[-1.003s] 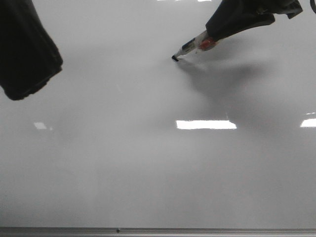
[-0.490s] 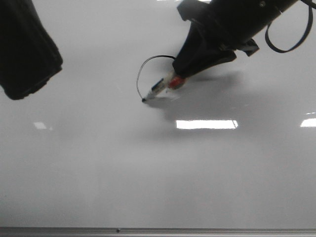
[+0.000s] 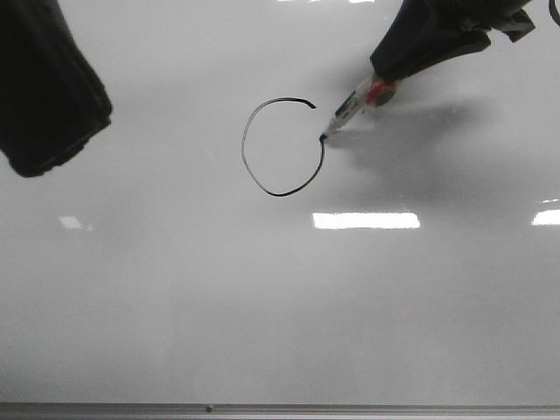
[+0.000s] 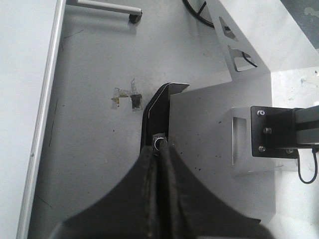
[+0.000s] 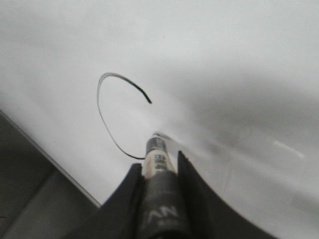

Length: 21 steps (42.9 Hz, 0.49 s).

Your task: Write number 9 on whiteboard

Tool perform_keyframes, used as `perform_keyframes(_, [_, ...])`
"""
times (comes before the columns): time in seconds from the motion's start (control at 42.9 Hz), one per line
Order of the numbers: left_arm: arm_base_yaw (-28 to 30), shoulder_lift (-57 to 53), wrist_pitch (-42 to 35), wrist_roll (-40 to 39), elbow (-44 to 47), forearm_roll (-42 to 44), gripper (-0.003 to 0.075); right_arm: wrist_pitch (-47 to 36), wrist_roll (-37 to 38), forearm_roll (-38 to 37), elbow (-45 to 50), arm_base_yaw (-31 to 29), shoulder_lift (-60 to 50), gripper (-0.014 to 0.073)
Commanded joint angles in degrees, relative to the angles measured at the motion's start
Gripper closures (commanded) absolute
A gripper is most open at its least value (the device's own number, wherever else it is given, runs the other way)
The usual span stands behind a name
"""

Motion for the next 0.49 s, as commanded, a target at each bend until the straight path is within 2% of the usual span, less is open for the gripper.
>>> perform_keyframes(0.0, [0.0,-1.4,-1.1,-0.1,-1.7,-2.9,0.0739,-4.8,0.0,1.3,-3.3,-0.6,-2.4,0.0652])
perform_keyframes(0.466, [0.0,-1.4,-1.1,-0.1,-1.7,-2.9,0.0739,-5.1,0.0,1.6,-3.6,-0.6,-2.3,0.0652])
